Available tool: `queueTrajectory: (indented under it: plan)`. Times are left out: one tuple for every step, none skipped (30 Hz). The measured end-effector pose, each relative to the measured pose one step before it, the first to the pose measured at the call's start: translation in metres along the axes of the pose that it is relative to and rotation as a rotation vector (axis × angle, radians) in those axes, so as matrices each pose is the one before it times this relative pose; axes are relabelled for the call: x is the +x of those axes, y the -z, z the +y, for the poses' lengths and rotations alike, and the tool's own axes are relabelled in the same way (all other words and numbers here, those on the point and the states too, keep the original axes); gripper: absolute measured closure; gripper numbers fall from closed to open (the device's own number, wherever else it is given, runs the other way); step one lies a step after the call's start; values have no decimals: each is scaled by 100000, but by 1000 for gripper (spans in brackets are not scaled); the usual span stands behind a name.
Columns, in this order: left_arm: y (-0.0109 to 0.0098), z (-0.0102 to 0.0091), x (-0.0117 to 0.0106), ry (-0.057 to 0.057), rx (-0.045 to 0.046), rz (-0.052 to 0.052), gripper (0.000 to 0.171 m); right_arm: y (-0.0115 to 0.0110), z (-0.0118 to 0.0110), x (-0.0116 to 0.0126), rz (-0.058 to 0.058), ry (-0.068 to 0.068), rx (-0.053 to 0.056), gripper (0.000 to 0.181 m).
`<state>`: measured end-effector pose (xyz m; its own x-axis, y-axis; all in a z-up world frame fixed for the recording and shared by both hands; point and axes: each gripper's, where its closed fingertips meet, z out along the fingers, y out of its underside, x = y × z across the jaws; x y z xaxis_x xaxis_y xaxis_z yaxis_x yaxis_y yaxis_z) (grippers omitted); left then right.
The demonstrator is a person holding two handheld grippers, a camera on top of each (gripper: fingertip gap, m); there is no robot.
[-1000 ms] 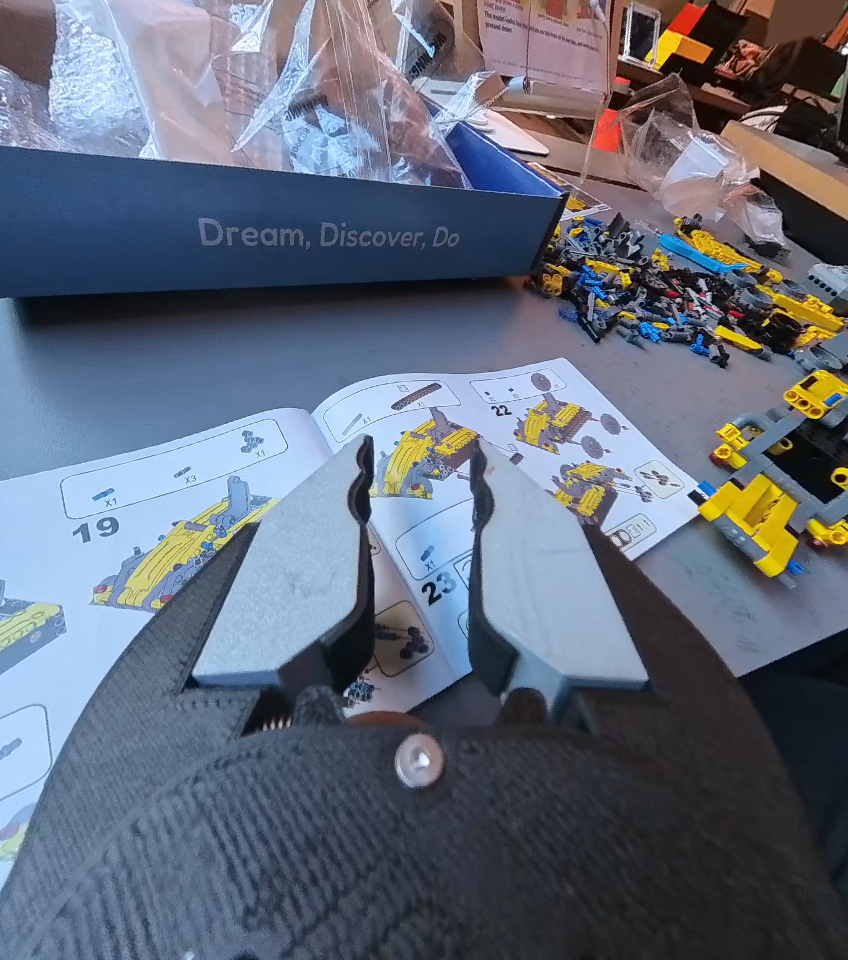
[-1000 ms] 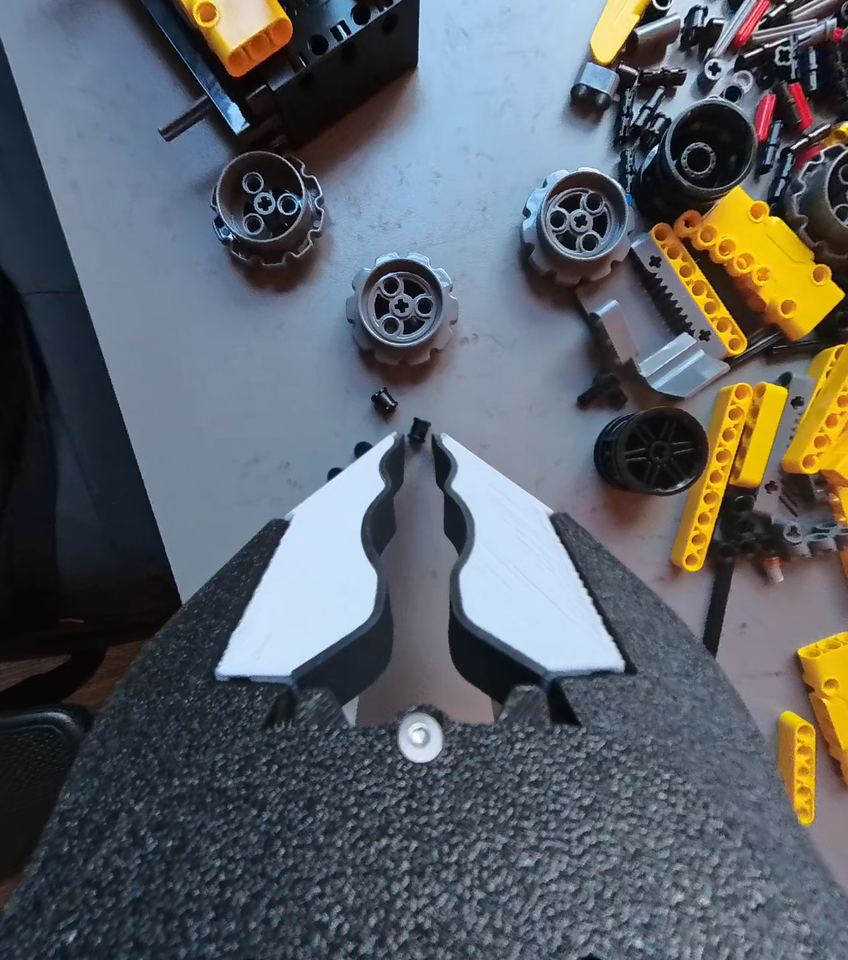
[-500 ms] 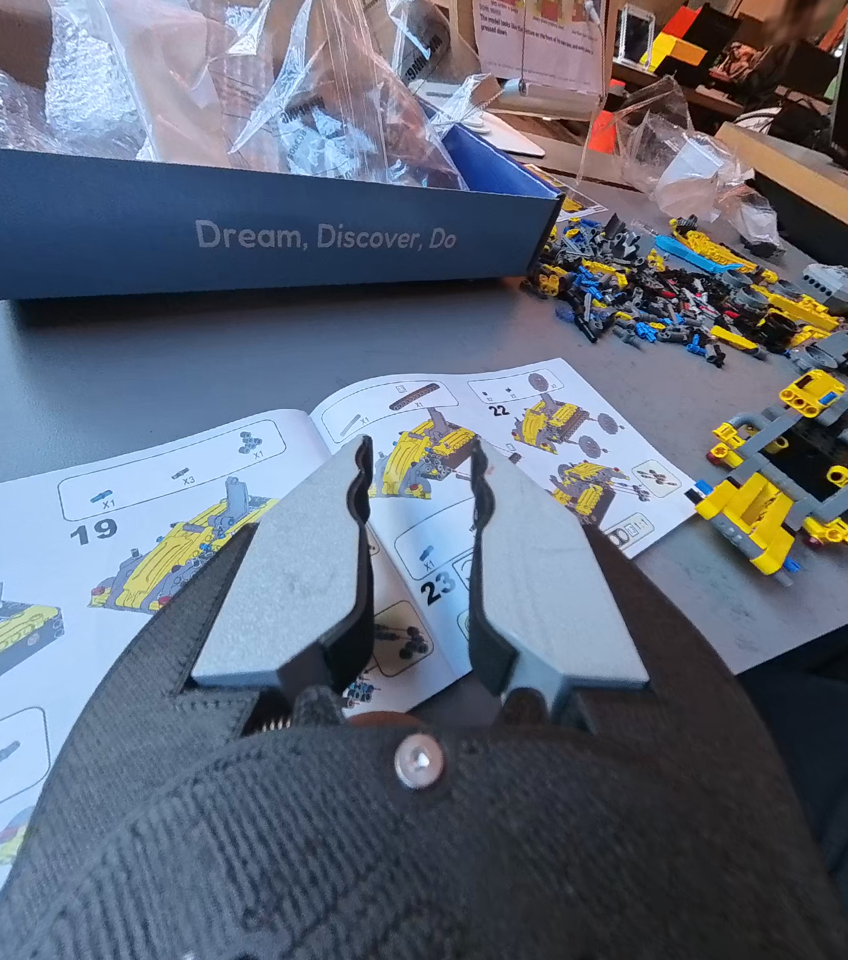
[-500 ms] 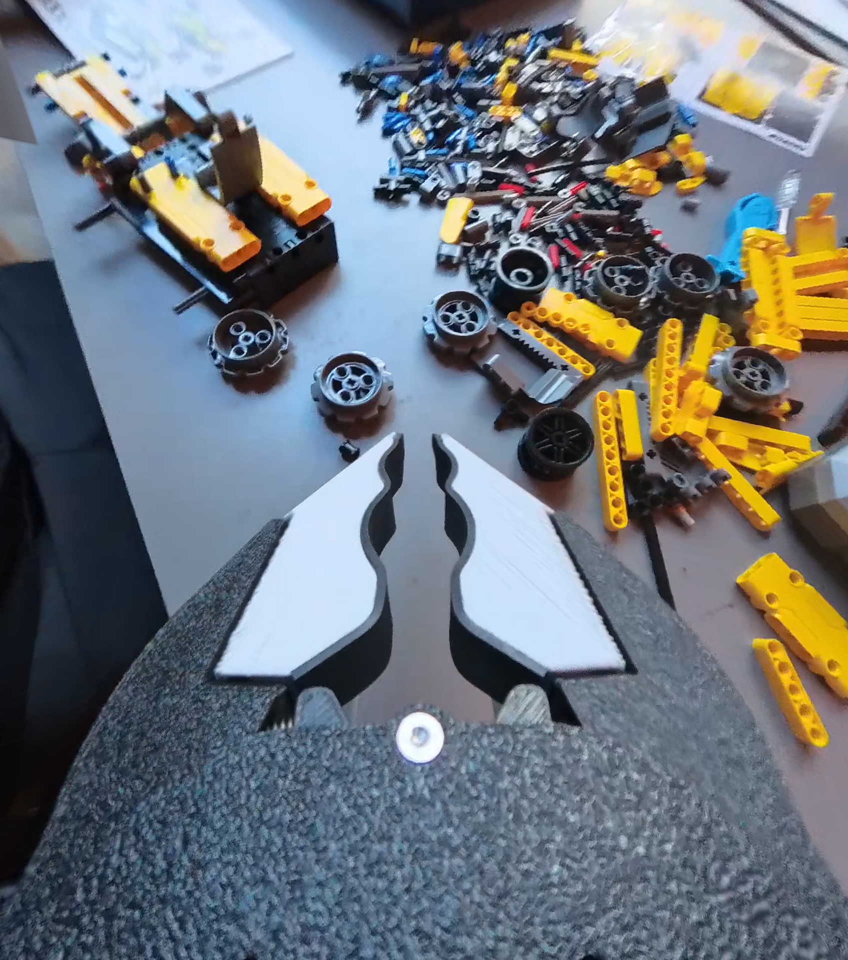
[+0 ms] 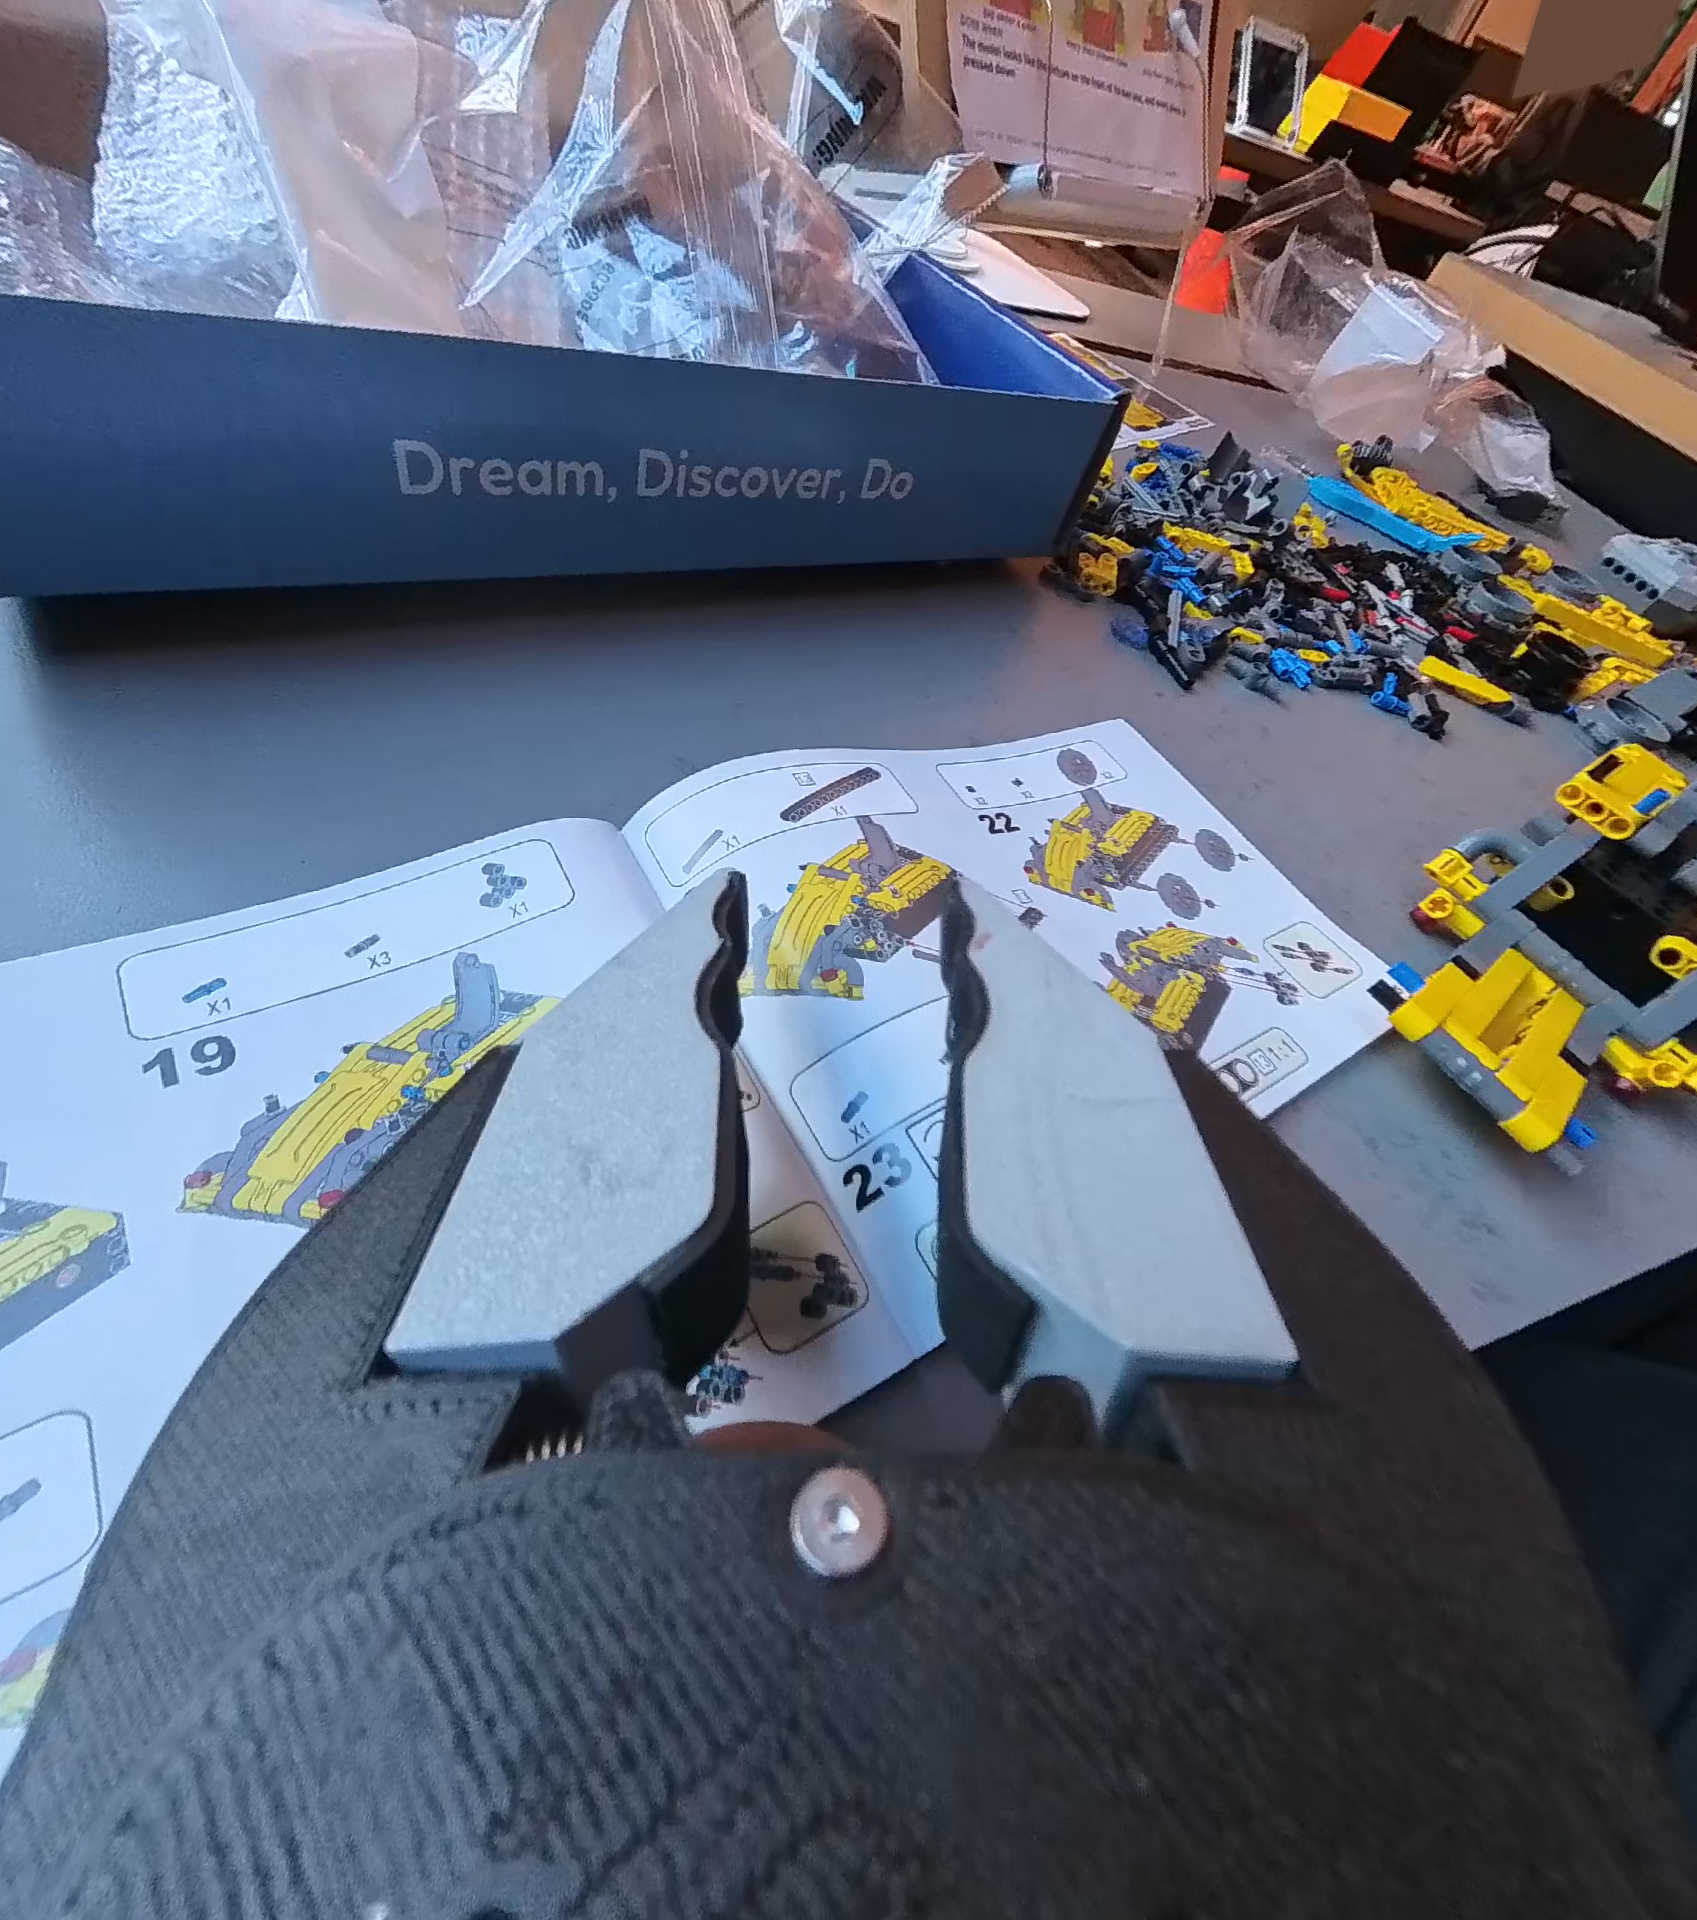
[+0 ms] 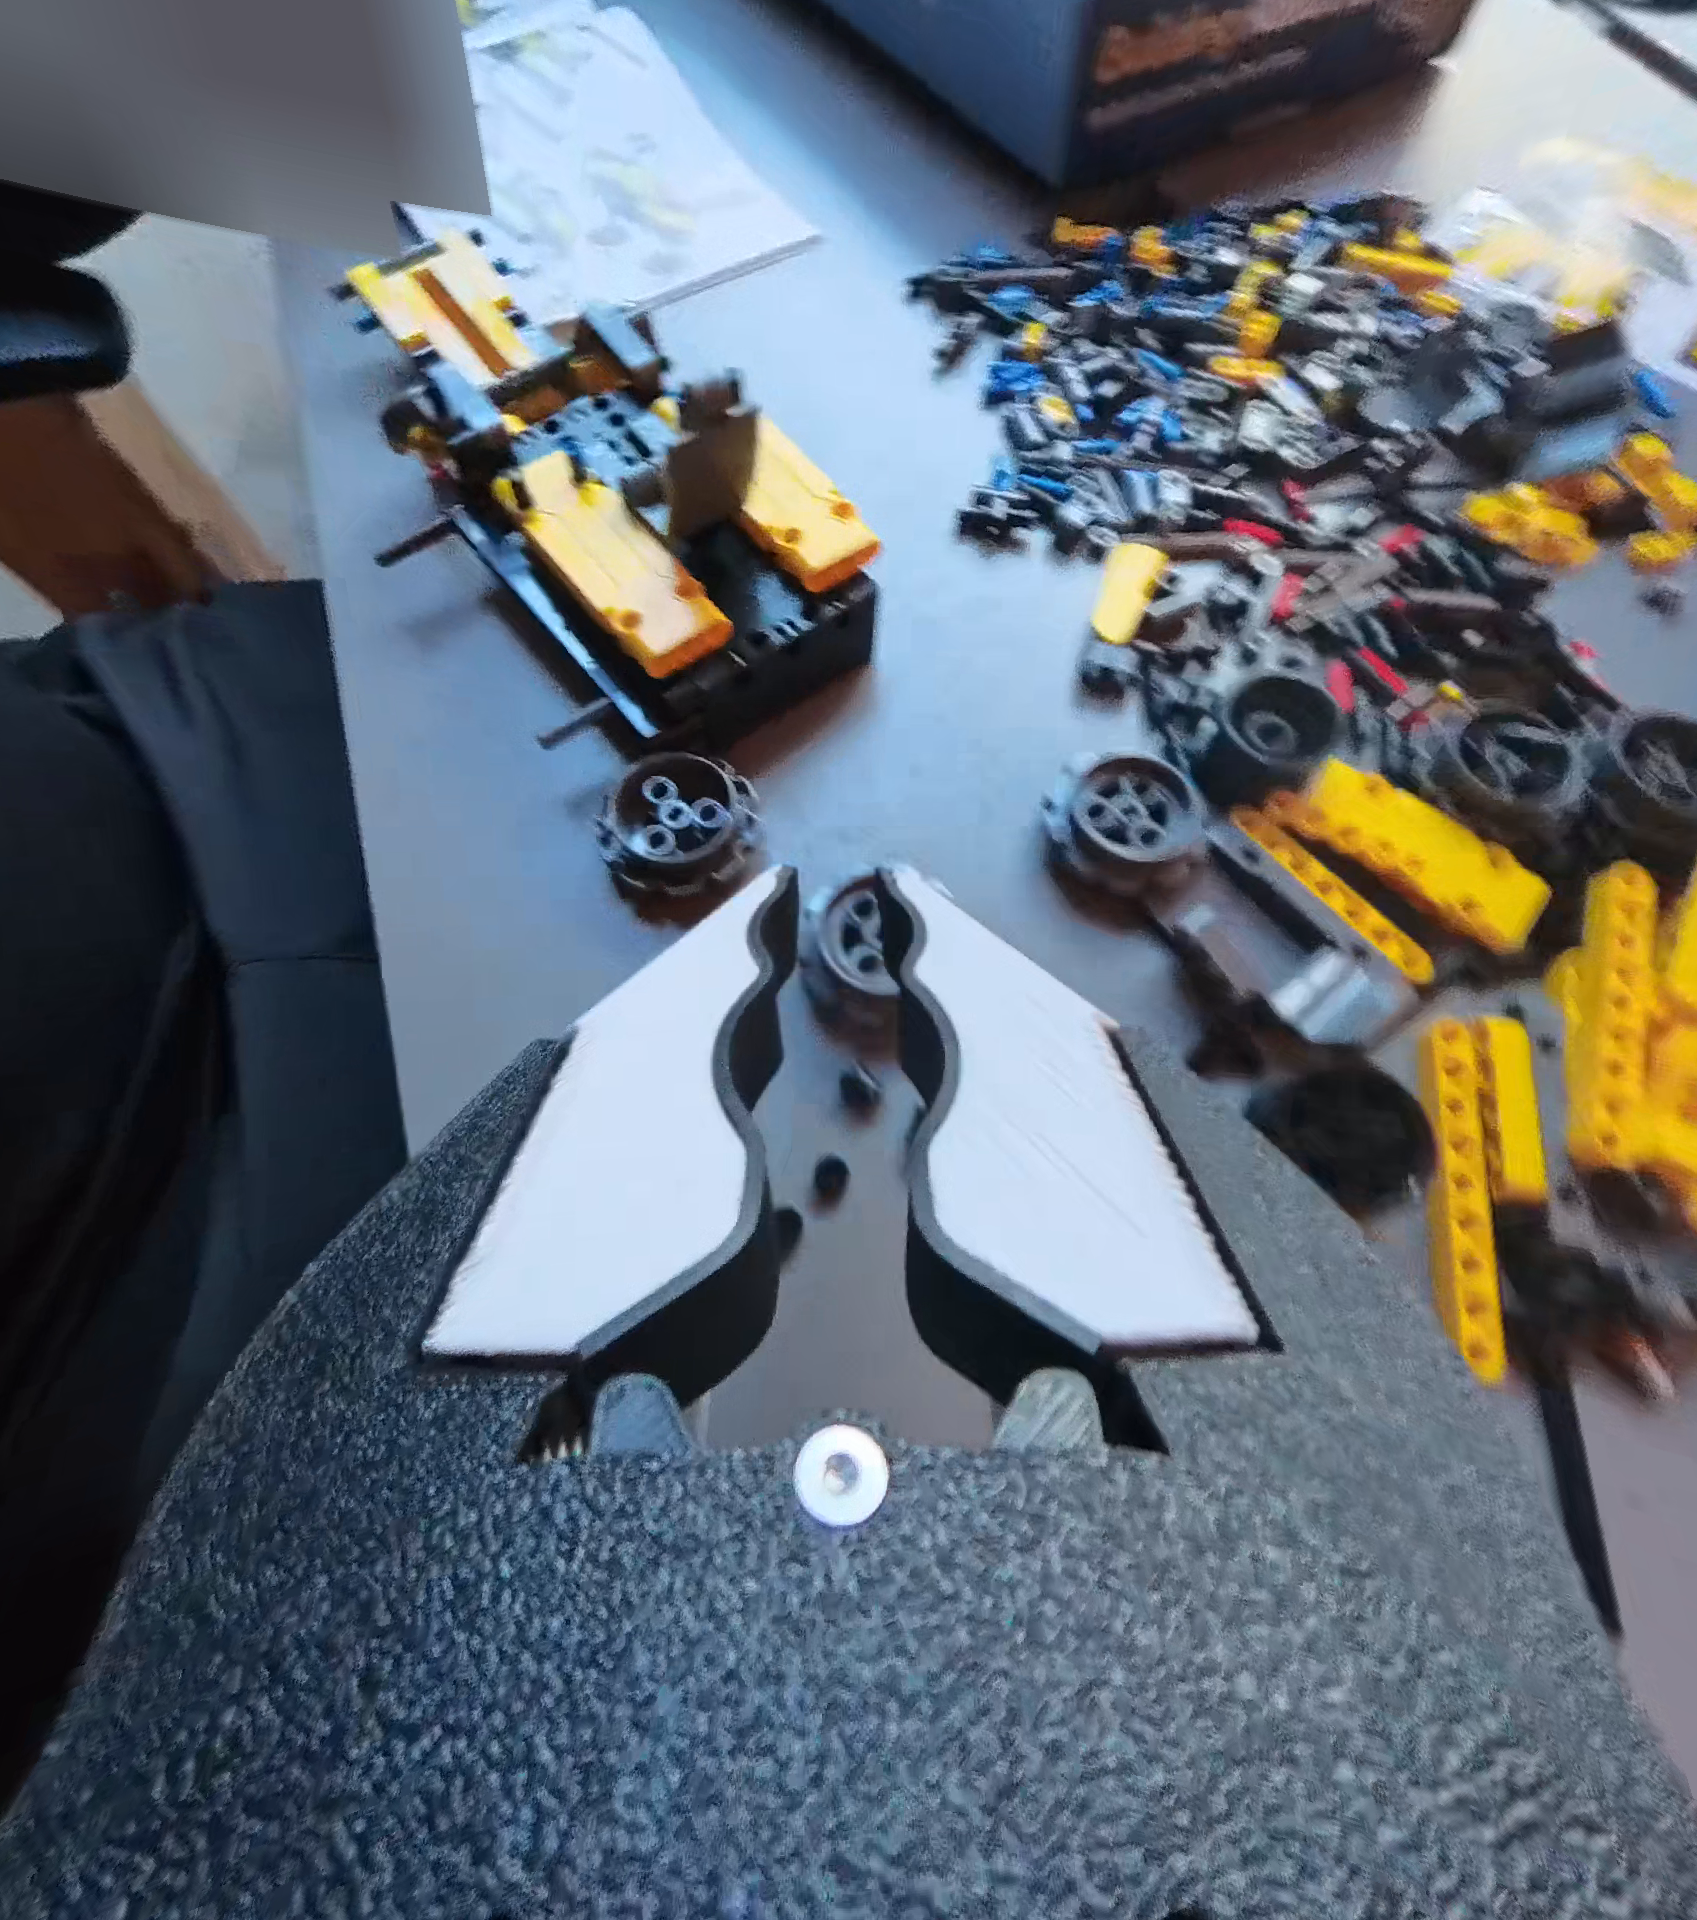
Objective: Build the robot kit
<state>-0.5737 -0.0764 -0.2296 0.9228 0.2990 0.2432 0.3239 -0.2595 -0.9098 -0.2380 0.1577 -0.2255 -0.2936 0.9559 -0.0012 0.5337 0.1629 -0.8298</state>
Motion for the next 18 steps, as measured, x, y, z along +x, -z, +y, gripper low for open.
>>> queueTrajectory:
  plan:
    - [-1,-3,-21,16,21,-160,138,-687,-412,-481,-1542,3171,-1603,166]
    - [-4,9,-19,33,3,-132,138,-670,-450,-113,640,3178,-1429,165]
    - [-2,-3,-18,7,22,-132,138,-575,-489,259,2558,2888,-1018,165]
    - [-12,-8,-22,40,14,-131,139,-450,-406,500,3286,2078,-1259,165]
    - [-1,14,-18,28,-38,-126,139,-274,-324,640,3291,1308,-1519,165]
    - [-7,1,-9,4,-28,-86,139,-87,-270,679,2689,742,-1028,165]
    - [-1,-2,-4,7,11,-32,139,30,-83,659,1666,415,-1238,165]
    - [-6,5,-12,35,7,-18,139,102,249,687,1301,218,-2205,167]
    - [0,1,3,27,-4,5,139,174,526,609,643,-68,-2951,168]
    - [-1,-2,-1,33,-10,40,139,256,580,337,-507,-544,-2741,168]
    - [7,-2,10,9,31,88,139,405,441,-69,-1785,-773,-1596,168]
    - [-1,-1,0,18,68,98,139,516,373,-471,-2809,-495,-1070,167]
    - [11,-10,11,25,108,107,139,566,437,-1002,-4727,211,-1166,167]
    - [-2,-5,10,5,36,68,139,540,524,-1604,-7031,1053,-1355,167]
    - [8,-2,19,-61,79,60,139,434,453,-1790,-6990,1933,-722,167]
    - [5,-5,8,-62,57,110,139,278,162,-1379,-3773,2216,802,167]
    - [2,2,20,-27,5,92,139,157,-200,-1071,-2668,1440,2399,168]
    - [7,-17,3,53,48,68,139,-3,-486,-874,-2919,148,3138,170]
